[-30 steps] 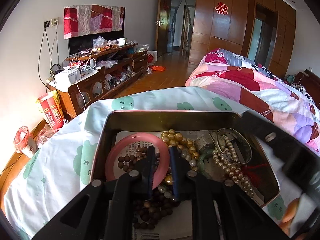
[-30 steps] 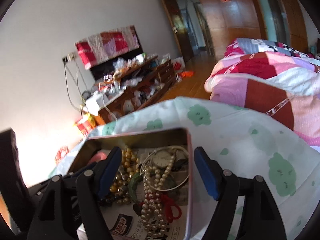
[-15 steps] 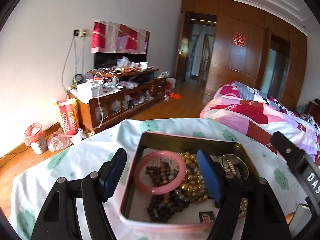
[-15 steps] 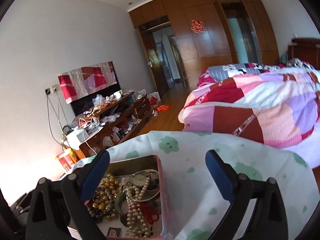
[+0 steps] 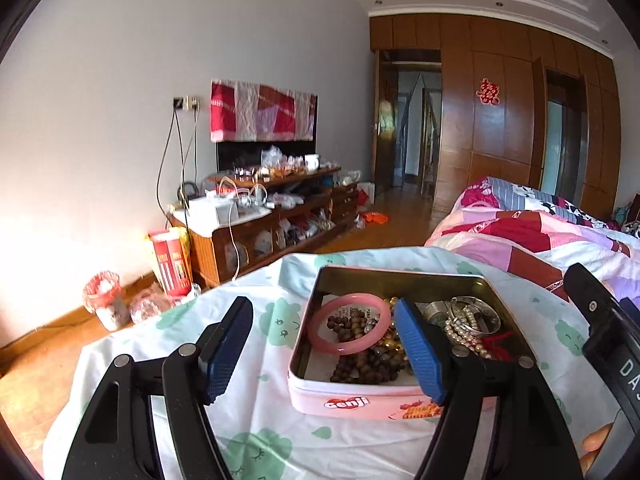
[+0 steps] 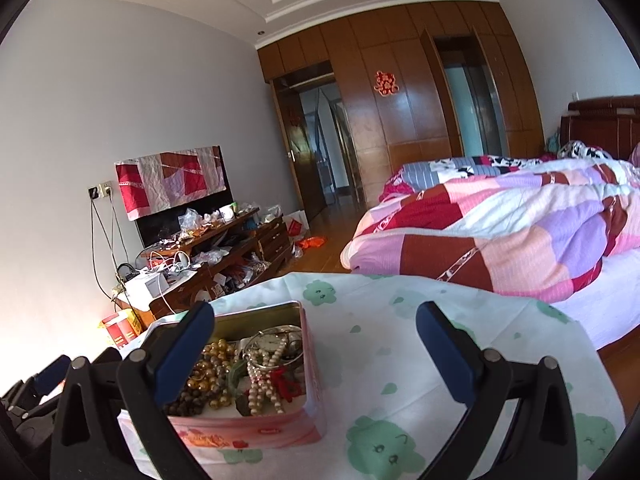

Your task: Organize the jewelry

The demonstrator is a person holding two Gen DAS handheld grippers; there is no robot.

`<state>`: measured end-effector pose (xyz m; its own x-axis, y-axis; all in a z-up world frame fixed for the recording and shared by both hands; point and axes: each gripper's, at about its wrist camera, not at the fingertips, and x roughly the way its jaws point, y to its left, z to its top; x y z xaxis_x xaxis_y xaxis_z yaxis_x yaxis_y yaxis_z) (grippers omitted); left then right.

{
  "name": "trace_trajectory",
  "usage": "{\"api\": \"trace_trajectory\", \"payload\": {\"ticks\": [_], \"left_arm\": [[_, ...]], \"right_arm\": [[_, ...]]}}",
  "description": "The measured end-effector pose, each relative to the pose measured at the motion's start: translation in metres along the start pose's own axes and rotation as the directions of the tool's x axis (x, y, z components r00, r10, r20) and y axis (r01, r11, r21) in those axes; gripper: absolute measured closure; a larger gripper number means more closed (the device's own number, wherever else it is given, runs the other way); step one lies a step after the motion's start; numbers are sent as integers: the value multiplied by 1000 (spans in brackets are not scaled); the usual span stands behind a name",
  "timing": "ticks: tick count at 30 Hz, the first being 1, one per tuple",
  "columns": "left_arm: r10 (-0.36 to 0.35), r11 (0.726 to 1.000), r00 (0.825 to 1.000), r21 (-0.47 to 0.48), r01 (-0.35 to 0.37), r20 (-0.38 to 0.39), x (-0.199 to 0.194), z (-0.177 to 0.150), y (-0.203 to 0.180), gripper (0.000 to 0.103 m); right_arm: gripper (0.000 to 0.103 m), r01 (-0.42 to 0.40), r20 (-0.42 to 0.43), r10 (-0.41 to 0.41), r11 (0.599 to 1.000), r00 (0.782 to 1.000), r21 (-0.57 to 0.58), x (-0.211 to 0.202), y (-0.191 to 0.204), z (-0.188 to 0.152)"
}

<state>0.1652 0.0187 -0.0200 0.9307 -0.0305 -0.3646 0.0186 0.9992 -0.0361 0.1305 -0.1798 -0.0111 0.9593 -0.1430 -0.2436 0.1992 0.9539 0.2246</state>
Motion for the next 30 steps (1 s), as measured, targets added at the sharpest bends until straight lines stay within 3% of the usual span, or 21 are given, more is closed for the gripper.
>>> {"api": "trace_trajectory", "payload": {"ticks": [3,11,30], "left_arm": [[-2,1000,999,17,1,34,-8,-1,-2,29],[-12,999,999,36,11,36,-13,-3,-5,27],[-10,1000,1000,22,9,28,-15,-5,-5,26]], "right_arm": [[0,13,33,-12,1000,999,-26,-9,3,-1],[0,16,96,-3,992,995,-128,-24,18,-3],[0,10,66,-2,993,998,-119,-20,13,-5]]}}
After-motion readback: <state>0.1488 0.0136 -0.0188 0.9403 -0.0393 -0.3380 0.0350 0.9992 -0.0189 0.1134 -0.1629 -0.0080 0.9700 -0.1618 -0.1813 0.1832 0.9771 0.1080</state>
